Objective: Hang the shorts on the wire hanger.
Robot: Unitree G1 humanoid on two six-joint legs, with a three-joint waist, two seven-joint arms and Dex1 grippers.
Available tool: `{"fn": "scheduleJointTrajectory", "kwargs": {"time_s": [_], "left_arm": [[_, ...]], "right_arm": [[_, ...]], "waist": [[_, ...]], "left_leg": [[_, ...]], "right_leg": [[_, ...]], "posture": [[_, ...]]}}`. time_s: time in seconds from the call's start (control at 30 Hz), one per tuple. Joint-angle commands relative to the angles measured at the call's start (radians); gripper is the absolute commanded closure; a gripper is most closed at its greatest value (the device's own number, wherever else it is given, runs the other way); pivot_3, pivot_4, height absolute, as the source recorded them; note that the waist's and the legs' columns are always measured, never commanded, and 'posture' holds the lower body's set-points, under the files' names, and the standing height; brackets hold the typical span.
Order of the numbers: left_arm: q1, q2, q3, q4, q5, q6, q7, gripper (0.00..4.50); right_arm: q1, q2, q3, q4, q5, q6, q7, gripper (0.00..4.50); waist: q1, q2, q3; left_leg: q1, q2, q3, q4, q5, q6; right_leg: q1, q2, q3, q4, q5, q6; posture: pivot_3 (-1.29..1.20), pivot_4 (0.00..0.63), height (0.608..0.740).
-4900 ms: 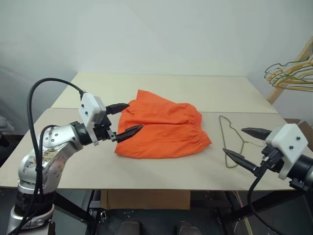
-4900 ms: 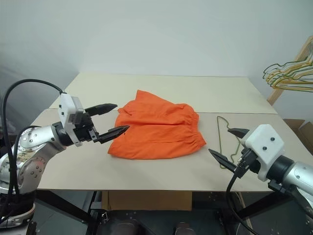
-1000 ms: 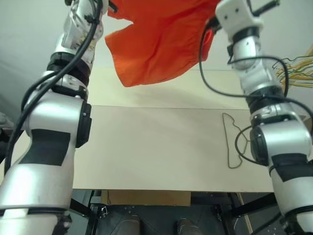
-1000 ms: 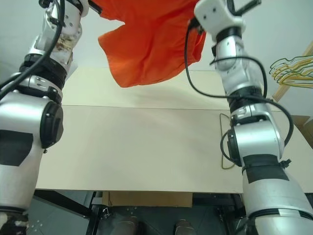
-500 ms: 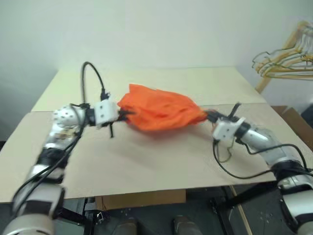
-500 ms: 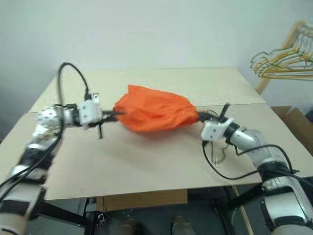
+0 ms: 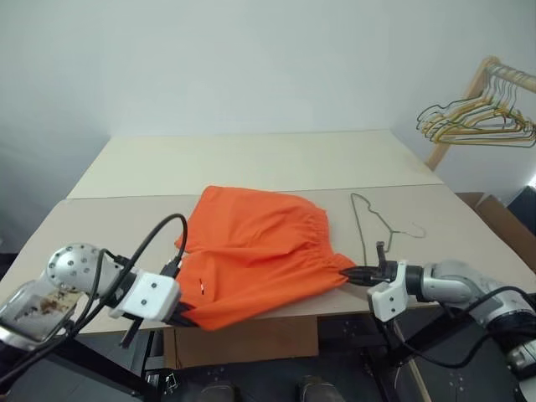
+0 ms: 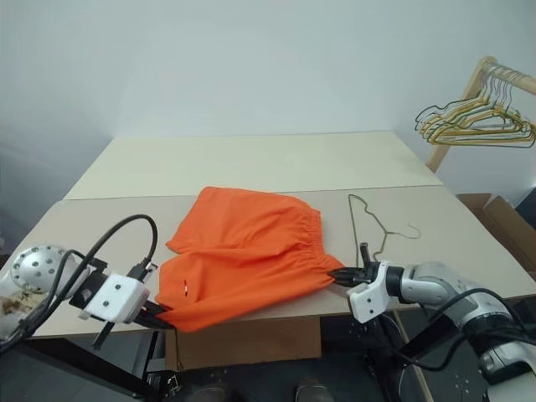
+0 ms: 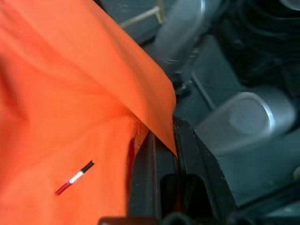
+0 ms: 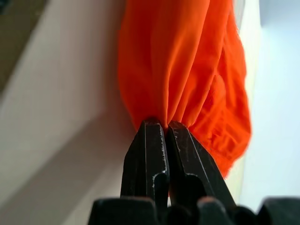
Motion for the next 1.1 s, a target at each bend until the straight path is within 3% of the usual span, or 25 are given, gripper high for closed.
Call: {"fn": "scheduleJointTrajectory", "kwargs": {"time_s": [0.03,0.3,0.4,0.43,0.57,0.7,0.77,0.9,1.1], "left_arm": [[0.028,0.018,0.045,-0.027,0.022,-0.035,0.003,3.83],[-0.045,-0.010,0.100,0.058,-0.106,-0.054,-0.105,1.18],[-0.157,-0.110,0.097,0.125,-0.105,-0.042,-0.027,0.23],[-0.195,-0.150,0.094,0.140,-0.098,-0.018,0.015,0.03],[-0.335,-0.301,0.079,0.175,-0.117,0.139,0.158,0.03],[-0.406,-0.427,0.056,0.181,-0.100,0.210,0.258,0.03],[-0.426,-0.466,0.044,0.184,-0.097,0.228,0.274,0.03],[-0.442,-0.501,0.032,0.192,-0.094,0.230,0.274,0.03],[-0.455,-0.522,0.025,0.222,-0.073,0.214,0.265,0.03]], "right_arm": [[0.060,-0.057,-0.037,-0.129,0.075,0.036,0.053,3.66],[0.275,-0.174,-0.144,-0.369,0.273,0.173,0.110,0.84],[0.392,-0.179,-0.272,-0.502,0.515,0.468,0.107,0.00],[0.420,-0.172,-0.319,-0.553,0.586,0.607,0.094,0.00],[0.402,-0.124,-0.444,-0.710,0.785,1.217,-0.040,0.00],[0.186,-0.041,-0.428,-0.718,0.843,1.832,-0.212,0.00],[0.090,-0.011,-0.389,-0.668,0.823,2.036,-0.243,0.00],[-0.034,0.068,-0.340,-0.544,0.816,2.197,-0.223,0.00],[-0.169,0.163,-0.233,-0.280,0.745,2.180,-0.160,0.00]], "waist": [[0.004,0.000,0.000],[0.016,0.000,0.000],[0.026,-0.001,0.000],[0.031,-0.001,0.000],[0.036,-0.004,-0.002],[0.025,-0.006,-0.004],[0.024,-0.006,-0.004],[0.025,-0.006,-0.004],[0.019,-0.005,-0.005]], "left_leg": [[0.000,-0.001,0.001,0.000,0.000,0.000],[-0.006,-0.002,0.003,-0.001,-0.001,0.000],[-0.008,-0.002,0.004,0.000,-0.001,-0.001],[-0.007,-0.002,0.004,0.000,-0.001,-0.001],[-0.010,-0.002,0.004,0.003,0.000,-0.001],[-0.013,0.000,0.004,0.008,-0.001,-0.001],[-0.013,0.000,0.006,0.008,-0.001,-0.001],[-0.016,-0.002,0.008,0.007,-0.001,-0.001],[-0.027,0.000,0.006,0.007,-0.003,-0.001]], "right_leg": [[-0.001,-0.002,0.000,0.003,-0.002,0.000],[-0.011,-0.003,-0.001,0.008,-0.007,0.000],[-0.013,-0.003,-0.002,0.009,-0.007,0.001],[-0.013,-0.003,-0.002,0.009,-0.007,0.001],[-0.012,-0.002,-0.002,0.010,-0.005,0.004],[-0.014,0.000,-0.002,0.009,-0.004,0.004],[-0.015,0.000,-0.001,0.009,-0.003,0.004],[-0.017,0.002,-0.002,0.008,-0.003,0.003],[-0.025,0.008,-0.002,0.006,-0.002,0.003]], "posture": [[0.12,0.000,0.740],[0.12,0.000,0.740],[0.13,0.000,0.740],[0.12,0.000,0.740],[0.11,0.000,0.740],[0.09,0.000,0.740],[0.09,0.000,0.740],[0.08,0.000,0.740],[0.08,0.000,0.740]]}}
